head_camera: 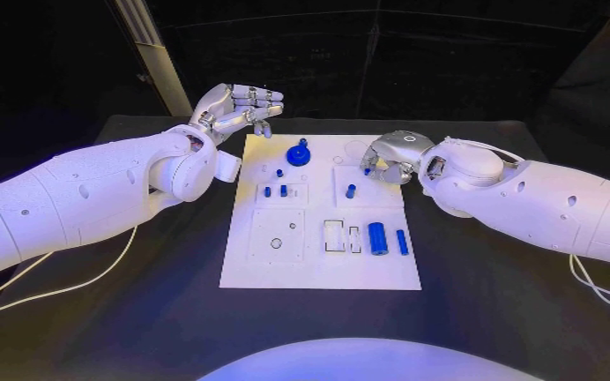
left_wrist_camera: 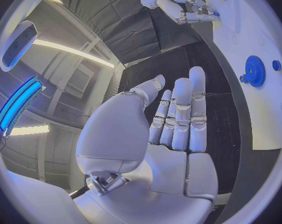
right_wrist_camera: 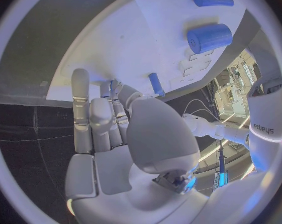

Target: Assemble the parts on the task board

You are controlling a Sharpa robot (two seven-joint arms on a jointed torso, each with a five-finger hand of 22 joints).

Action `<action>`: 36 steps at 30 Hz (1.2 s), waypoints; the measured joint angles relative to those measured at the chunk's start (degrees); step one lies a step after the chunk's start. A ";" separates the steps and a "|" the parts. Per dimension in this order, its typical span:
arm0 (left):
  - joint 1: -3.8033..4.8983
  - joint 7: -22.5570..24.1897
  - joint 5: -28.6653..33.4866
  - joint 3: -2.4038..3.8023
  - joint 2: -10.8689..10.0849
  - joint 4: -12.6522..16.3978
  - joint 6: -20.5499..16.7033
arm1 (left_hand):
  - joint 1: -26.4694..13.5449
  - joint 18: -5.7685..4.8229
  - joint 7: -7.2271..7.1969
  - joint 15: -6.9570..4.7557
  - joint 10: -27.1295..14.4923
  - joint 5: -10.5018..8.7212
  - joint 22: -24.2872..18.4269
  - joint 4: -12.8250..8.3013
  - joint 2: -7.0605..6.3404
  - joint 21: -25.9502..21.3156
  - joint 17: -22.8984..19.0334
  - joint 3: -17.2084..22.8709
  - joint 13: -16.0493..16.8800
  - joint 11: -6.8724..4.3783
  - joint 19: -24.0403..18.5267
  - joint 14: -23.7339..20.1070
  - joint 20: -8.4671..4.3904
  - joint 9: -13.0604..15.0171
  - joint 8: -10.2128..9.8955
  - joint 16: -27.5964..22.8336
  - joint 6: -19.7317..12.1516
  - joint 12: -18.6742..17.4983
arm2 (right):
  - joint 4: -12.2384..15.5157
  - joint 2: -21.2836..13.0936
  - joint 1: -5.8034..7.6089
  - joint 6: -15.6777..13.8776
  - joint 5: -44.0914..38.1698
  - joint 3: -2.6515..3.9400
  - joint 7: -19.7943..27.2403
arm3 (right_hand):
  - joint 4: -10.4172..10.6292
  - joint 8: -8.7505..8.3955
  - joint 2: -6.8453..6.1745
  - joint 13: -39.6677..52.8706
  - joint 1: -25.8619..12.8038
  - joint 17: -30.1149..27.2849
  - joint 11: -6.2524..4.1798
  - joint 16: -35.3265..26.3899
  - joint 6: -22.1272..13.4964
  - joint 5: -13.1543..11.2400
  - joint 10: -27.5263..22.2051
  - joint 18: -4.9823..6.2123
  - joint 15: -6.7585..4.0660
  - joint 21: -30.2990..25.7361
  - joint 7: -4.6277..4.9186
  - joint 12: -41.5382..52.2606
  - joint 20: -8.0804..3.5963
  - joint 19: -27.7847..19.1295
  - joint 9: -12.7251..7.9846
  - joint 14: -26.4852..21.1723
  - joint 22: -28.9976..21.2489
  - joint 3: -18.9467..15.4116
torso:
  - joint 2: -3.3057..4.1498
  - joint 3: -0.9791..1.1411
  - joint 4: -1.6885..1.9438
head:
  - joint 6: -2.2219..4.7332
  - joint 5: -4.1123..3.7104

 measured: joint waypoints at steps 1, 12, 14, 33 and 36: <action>0.00 -0.02 0.01 0.00 0.01 -0.02 0.04 | 0.38 0.00 0.24 0.00 -0.13 0.00 -0.06 0.14 0.38 -0.17 -0.09 0.14 0.00 0.13 0.00 0.00 0.00 0.02 0.45 -0.21 0.31 0.28 | -0.09 0.04 0.00 0.25 0.13 0.00 0.00 | 0.01 0.00 0.09 0.00 -0.09 0.71 -0.09 0.64 0.30 0.00 0.13 0.00 0.00 0.88 -0.04 -0.03 -0.01 0.60 -0.01 0.00 1.34 0.96 | 0.00 0.00 0.01 | -0.03 0.00; 0.00 -0.46 0.06 0.00 0.06 -0.08 0.97 | 0.52 -0.01 0.16 0.00 -0.22 0.00 -0.07 -0.02 0.52 -0.18 -0.22 0.31 -0.01 0.21 0.00 0.00 0.00 0.15 0.88 -0.21 0.97 0.64 | -0.72 0.72 0.38 2.47 0.88 0.29 -0.18 | 0.18 -0.36 -1.52 0.06 -1.69 1.65 -0.08 1.34 1.12 -0.30 1.32 0.00 0.00 2.35 -0.21 -1.51 -0.10 1.08 -0.15 0.00 3.17 7.35 | -0.02 0.00 0.01 | -0.24 0.03; 0.00 -0.57 0.07 0.00 0.03 -0.08 1.15 | 0.52 -0.01 0.16 0.00 -0.22 0.00 -0.09 -0.02 0.52 -0.18 -0.22 0.31 -0.01 0.21 0.00 0.00 0.00 0.15 0.96 -0.21 0.97 0.64 | -0.80 0.85 0.43 2.68 0.96 0.33 -0.24 | 0.18 -0.36 -1.74 0.09 -1.91 1.65 -0.08 1.34 1.13 -0.30 1.32 0.00 0.00 2.35 -0.21 -1.72 -0.10 1.08 -0.15 0.00 3.23 7.35 | -0.02 0.00 0.01 | -0.26 0.03; 0.00 -1.33 0.10 -0.01 -0.18 -0.10 1.74 | 0.52 -0.01 0.15 -0.21 -0.21 0.00 -0.12 -0.19 0.52 -0.18 -0.28 0.47 -0.01 0.21 0.01 -0.21 -0.01 0.14 1.09 -0.21 0.97 0.65 | -0.88 1.66 0.61 3.90 0.06 0.48 -1.19 | 0.32 -0.64 -4.45 0.10 -3.69 1.26 0.05 1.32 1.14 -0.30 1.41 0.00 0.00 2.34 -0.19 -2.80 0.03 0.94 -0.25 -0.01 2.78 8.59 | -0.02 -0.03 0.01 | -0.54 -0.08; 0.00 -1.39 0.10 -0.01 -0.19 -0.09 1.75 | 0.75 -0.02 0.15 -0.21 -0.22 0.00 -0.12 -0.19 0.75 -0.18 -0.36 0.47 -0.01 0.21 0.01 -0.21 -0.01 0.14 1.09 -0.21 0.97 0.87 | -0.83 1.71 0.62 3.98 -0.37 0.48 -1.42 | 0.34 -0.64 -4.71 0.10 -3.95 1.17 0.28 1.31 1.14 -0.30 1.19 0.00 0.00 2.34 -0.19 -2.79 0.11 0.86 -0.25 -0.01 2.59 8.61 | -0.02 -0.02 0.01 | -0.63 -0.13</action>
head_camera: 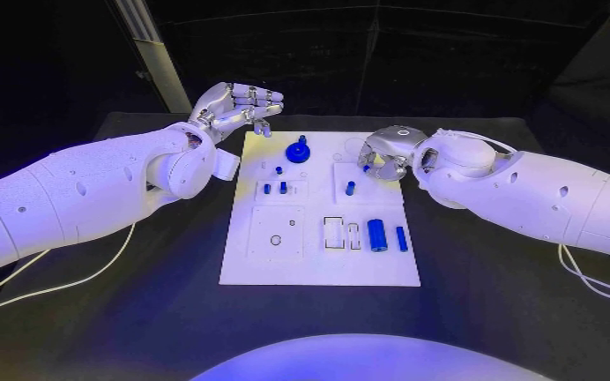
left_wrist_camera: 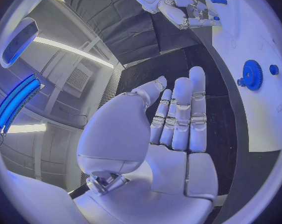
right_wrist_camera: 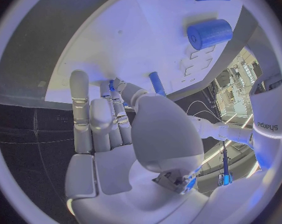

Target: Assemble the parts on the task board

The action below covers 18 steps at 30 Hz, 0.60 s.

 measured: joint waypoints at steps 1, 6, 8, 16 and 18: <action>0.00 -0.02 0.00 0.00 0.00 0.01 0.00 | 0.00 0.00 0.00 0.00 0.00 0.00 0.00 0.00 0.00 0.00 0.00 0.00 0.00 0.00 0.00 0.00 0.00 0.00 0.00 0.00 0.00 0.00 | 0.01 0.03 0.00 0.01 -0.14 0.00 -0.06 | 0.00 0.00 0.00 -0.04 0.00 0.00 0.07 0.00 0.00 0.00 -0.08 0.00 0.00 0.00 0.00 -0.05 0.00 0.00 0.00 0.00 -0.03 0.00 | 0.00 0.01 0.00 | -0.02 -0.01; 0.00 -0.11 0.00 0.00 -0.02 0.01 0.01 | 0.00 0.00 0.00 0.00 0.00 0.00 0.00 0.00 0.00 0.00 0.00 0.00 0.00 0.00 0.00 0.00 0.00 0.00 0.00 0.00 0.00 0.00 | 0.05 0.24 0.01 0.08 -0.78 0.01 -0.50 | 0.00 0.00 0.00 -0.10 0.00 0.00 0.08 0.00 0.17 0.00 -0.08 0.00 0.00 0.00 0.17 -0.28 0.00 0.00 0.00 0.00 -0.03 0.00 | 0.00 0.01 0.00 | -0.12 -0.02; 0.00 -0.14 0.01 0.00 -0.02 0.02 0.01 | 0.00 -0.01 0.00 0.00 0.00 0.00 0.00 -0.12 0.00 0.00 0.00 0.12 0.00 0.00 0.00 0.00 0.00 0.00 0.00 0.00 0.00 0.00 | 0.07 0.27 0.01 0.13 -0.98 0.01 -0.61 | -0.15 0.00 0.00 -0.10 0.00 0.03 0.08 0.00 0.17 0.00 -0.08 0.00 0.00 0.00 0.17 -0.28 0.00 0.00 0.00 0.00 0.00 0.20 | 0.00 0.01 0.00 | -0.18 -0.03; 0.00 -0.27 0.01 0.00 -0.03 0.04 0.01 | 0.00 -0.02 0.00 0.00 0.00 0.00 0.00 -0.17 0.00 0.00 0.00 0.16 0.00 0.00 0.00 0.01 0.00 -0.01 0.00 0.00 0.00 0.00 | 0.23 0.53 0.00 0.16 -2.07 -0.01 -1.41 | -0.53 0.73 0.66 0.18 0.66 3.18 -0.98 2.61 3.07 -0.22 2.25 0.00 -0.21 3.10 -0.66 0.65 -0.47 1.66 0.55 0.21 4.81 2.12 | 0.00 0.00 0.00 | -0.38 -0.20; 0.01 -0.31 0.01 0.00 -0.04 0.05 0.01 | 0.00 -0.03 0.00 0.01 0.00 0.00 0.00 -0.16 0.00 0.00 0.00 0.16 0.00 0.00 0.00 0.00 0.00 -0.01 0.00 0.00 0.00 0.00 | 0.32 0.56 -0.04 -0.01 -2.45 -0.03 -1.64 | -0.68 1.01 0.81 0.30 0.81 4.00 -1.20 3.31 3.78 -0.23 3.03 0.00 -0.44 4.04 -0.87 0.95 -0.63 2.40 0.64 0.39 6.31 2.30 | 0.00 -0.01 0.00 | -0.47 -0.29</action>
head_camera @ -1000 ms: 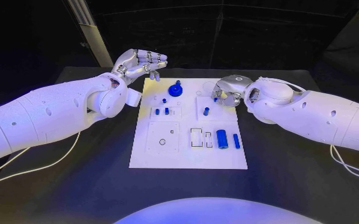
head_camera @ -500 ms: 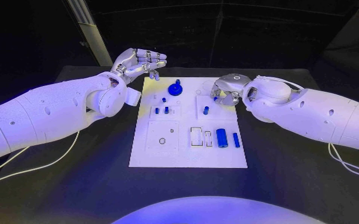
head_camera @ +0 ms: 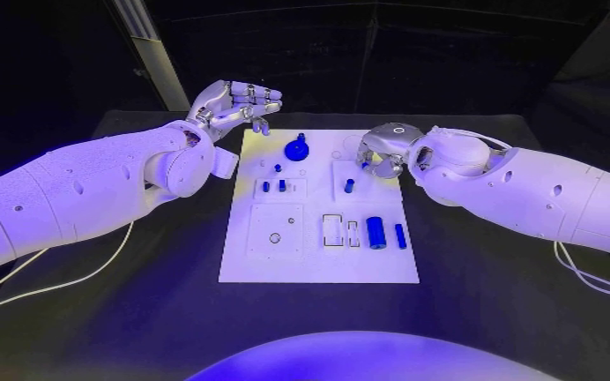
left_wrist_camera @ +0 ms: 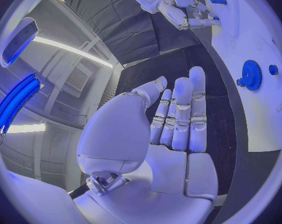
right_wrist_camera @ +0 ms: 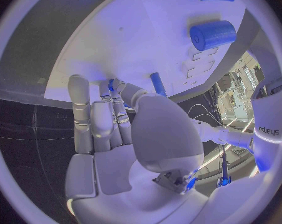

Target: Assemble the parts on the task board

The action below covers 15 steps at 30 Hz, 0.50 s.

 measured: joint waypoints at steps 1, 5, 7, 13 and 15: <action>0.00 -0.02 0.00 0.00 0.00 0.00 0.00 | 0.00 0.00 0.00 0.00 0.00 0.00 0.00 0.00 0.00 0.00 0.00 0.00 0.00 0.00 0.00 0.00 0.00 0.00 0.00 0.00 0.00 0.00 | 0.04 0.00 -0.03 -0.13 -0.16 -0.01 -0.11 | 0.05 0.00 0.01 0.09 0.01 0.36 -0.17 0.27 0.24 -0.01 0.42 0.00 -0.20 0.43 -0.24 0.12 -0.10 0.18 0.08 -0.20 0.63 0.21 | 0.00 0.00 0.00 | -0.03 -0.02; 0.00 -0.09 0.01 0.00 -0.02 0.02 0.00 | 0.00 -0.02 0.00 0.00 0.00 0.00 0.00 0.00 0.00 0.00 0.00 0.00 0.00 0.00 0.00 0.00 0.00 0.00 0.00 0.00 0.00 0.00 | 0.33 -0.11 -0.18 -0.85 -0.79 -0.11 -0.49 | -0.03 0.02 0.22 0.10 0.23 0.73 -0.49 0.34 0.64 -0.18 0.89 0.00 -0.19 0.97 -0.25 0.11 -0.30 0.38 0.19 -0.20 1.71 0.50 | 0.00 0.01 0.00 | -0.18 -0.09; 0.00 -0.11 0.01 0.00 -0.04 0.02 0.00 | 0.00 -0.03 0.00 0.00 0.00 0.00 0.00 0.00 0.00 0.00 0.00 0.00 0.00 0.00 0.00 0.00 0.00 0.00 0.00 0.00 0.00 0.00 | 0.48 -0.22 -0.26 -1.20 -0.99 -0.15 -0.62 | -0.07 0.29 0.37 0.09 0.37 0.64 -0.48 0.34 0.69 -0.26 0.89 0.00 -0.34 1.25 -0.29 0.10 -0.51 0.59 0.19 -0.05 1.98 0.54 | 0.00 0.02 0.00 | -0.23 -0.12; 0.00 -0.16 0.02 0.00 -0.06 0.04 -0.01 | 0.00 -0.19 0.00 0.21 0.00 0.00 0.00 0.00 0.00 0.00 -0.06 0.00 -0.06 0.00 0.00 -0.21 0.00 0.00 0.00 0.00 0.00 0.00 | 1.01 -0.67 -0.49 -2.32 -1.19 -0.32 -0.84 | -0.22 0.29 0.51 0.08 0.51 0.29 -0.50 0.34 0.83 -0.32 0.90 0.00 -0.39 1.25 -0.46 -0.04 -0.50 0.58 0.19 0.01 2.11 0.68 | -0.02 0.02 0.00 | -0.28 -0.14; 0.00 -0.17 0.02 0.00 -0.07 0.04 -0.01 | 0.00 -0.20 0.00 0.21 0.00 0.00 0.00 0.00 0.00 0.00 -0.06 0.00 -0.06 0.00 0.00 -0.21 0.00 0.00 0.00 0.00 0.00 0.00 | 1.17 -0.82 -0.55 -2.63 -1.17 -0.37 -0.87 | -0.33 0.29 0.51 0.08 0.51 0.29 -0.50 0.34 0.83 -0.33 0.90 0.01 -0.39 1.31 -0.46 0.13 -0.50 0.58 0.22 0.01 2.18 0.79 | -0.02 0.02 0.00 | -0.28 -0.14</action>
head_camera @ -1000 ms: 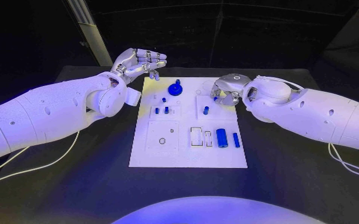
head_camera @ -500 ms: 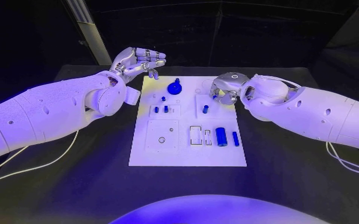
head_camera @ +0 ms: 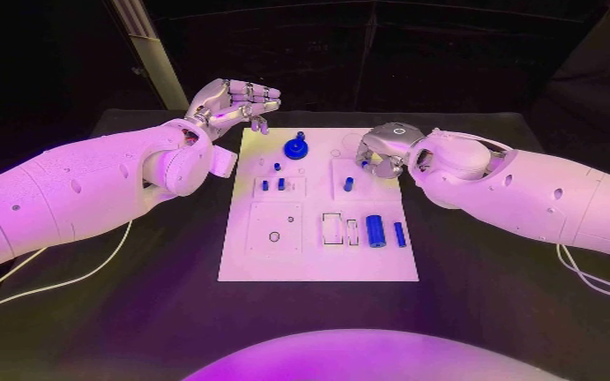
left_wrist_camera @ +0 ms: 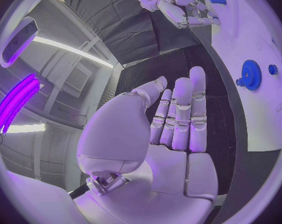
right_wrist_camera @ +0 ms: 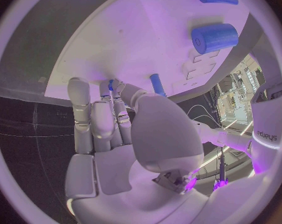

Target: Assemble the parts on the task board

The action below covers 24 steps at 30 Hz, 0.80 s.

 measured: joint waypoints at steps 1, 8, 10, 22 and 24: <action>0.00 -0.01 0.00 0.00 0.00 0.00 0.00 | 0.00 0.00 0.00 0.00 0.00 0.00 0.00 0.00 0.00 0.00 0.00 0.00 0.00 0.00 0.00 0.00 0.00 0.00 0.00 0.00 0.00 0.00 | 0.08 -0.07 -0.02 -0.13 0.03 -0.01 -0.01 | -0.08 0.00 0.00 0.00 0.00 0.00 0.00 0.00 0.00 0.00 0.00 -0.01 0.00 0.20 0.00 0.01 0.00 0.00 0.00 0.00 0.06 0.08 | 0.00 0.00 0.00 | 0.00 0.00; 0.00 -0.05 0.01 0.00 -0.03 -0.01 0.00 | 0.00 -0.01 0.00 0.00 0.00 0.00 0.00 0.00 0.00 0.00 0.00 0.00 0.00 0.00 0.00 0.00 0.00 0.00 0.00 0.00 0.00 0.00 | 0.83 -0.71 -0.06 -1.36 0.70 -0.03 -0.03 | -0.09 0.00 -0.24 0.00 0.24 0.00 -0.01 0.00 0.00 -0.01 0.01 0.00 0.00 0.20 0.00 0.01 0.00 0.00 0.00 0.00 0.17 0.08 | 0.00 0.00 -0.01 | 0.07 -0.08; 0.00 -0.07 0.01 0.00 -0.04 -0.02 0.00 | 0.00 -0.01 0.00 0.00 0.00 0.00 0.00 0.00 0.00 0.00 0.00 0.00 0.00 0.00 0.00 0.00 0.00 0.00 0.00 0.00 0.00 0.00 | 1.11 -0.95 -0.06 -1.76 0.99 -0.03 -0.03 | -0.09 0.00 -0.24 0.00 0.24 0.00 -0.01 0.00 0.00 -0.01 0.01 0.00 0.00 0.20 0.00 0.01 0.00 0.00 -0.01 0.00 0.17 0.08 | 0.00 0.00 -0.01 | 0.07 -0.08; 0.00 -0.16 0.01 0.00 -0.10 -0.08 0.00 | 0.00 -0.01 0.00 0.00 -0.21 0.00 0.00 0.00 0.00 0.00 0.01 0.00 0.00 0.21 0.00 0.00 0.00 0.00 0.00 0.00 0.00 0.00 | 3.64 -3.15 -0.04 -3.76 2.96 0.01 0.16 | -0.25 -0.01 -0.25 -0.01 0.24 0.01 -0.10 0.00 -0.04 0.23 0.10 -0.01 0.00 0.20 -0.03 -0.01 -0.21 0.20 -0.03 0.00 0.25 0.23 | -0.01 -0.03 -0.02 | 0.13 0.02; 0.00 -0.18 0.01 0.00 -0.14 -0.08 0.00 | 0.00 -0.01 0.00 0.00 -0.21 0.00 0.00 0.00 0.00 0.00 0.01 0.00 0.01 0.21 0.00 0.00 0.00 -0.01 0.00 0.00 0.00 0.00 | 4.59 -3.96 -0.04 -3.97 3.40 0.02 0.18 | -0.25 -0.01 -0.25 -0.02 0.24 0.01 -0.09 0.00 -0.04 0.23 0.09 -0.01 0.00 0.20 -0.03 -0.01 -0.21 0.20 -0.04 0.00 0.25 0.23 | -0.02 -0.03 -0.02 | 0.18 0.06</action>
